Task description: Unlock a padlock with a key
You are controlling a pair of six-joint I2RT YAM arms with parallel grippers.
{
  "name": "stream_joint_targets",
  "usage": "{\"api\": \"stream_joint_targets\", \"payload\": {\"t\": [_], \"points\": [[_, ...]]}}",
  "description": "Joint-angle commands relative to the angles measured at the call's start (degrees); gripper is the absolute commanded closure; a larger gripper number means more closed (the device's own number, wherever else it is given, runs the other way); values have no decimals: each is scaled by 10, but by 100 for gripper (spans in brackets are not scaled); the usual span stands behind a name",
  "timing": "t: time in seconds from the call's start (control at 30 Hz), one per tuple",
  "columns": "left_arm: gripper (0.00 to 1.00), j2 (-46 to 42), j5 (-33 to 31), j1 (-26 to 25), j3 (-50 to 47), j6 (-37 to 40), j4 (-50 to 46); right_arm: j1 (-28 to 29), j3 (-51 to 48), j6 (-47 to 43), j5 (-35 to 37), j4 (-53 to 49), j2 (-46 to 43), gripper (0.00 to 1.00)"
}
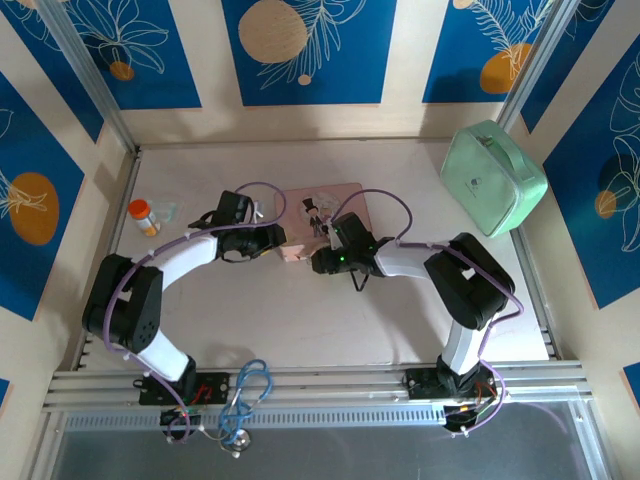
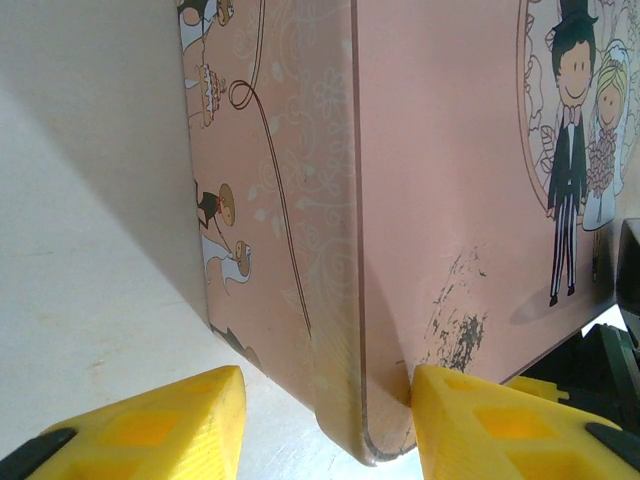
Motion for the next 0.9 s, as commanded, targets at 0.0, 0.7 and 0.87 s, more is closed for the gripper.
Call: {"api": "stream_joint_targets", "payload": {"t": [0.0, 0.7, 0.87], "points": [[54, 16, -1, 8, -2, 6, -10, 7, 19, 2, 15, -28, 4, 65], [55, 14, 4, 8, -10, -1, 7, 58, 7, 261, 72, -128, -71, 78], [55, 15, 7, 8, -12, -8, 14, 64, -12, 225, 184, -104, -102, 58]]}}
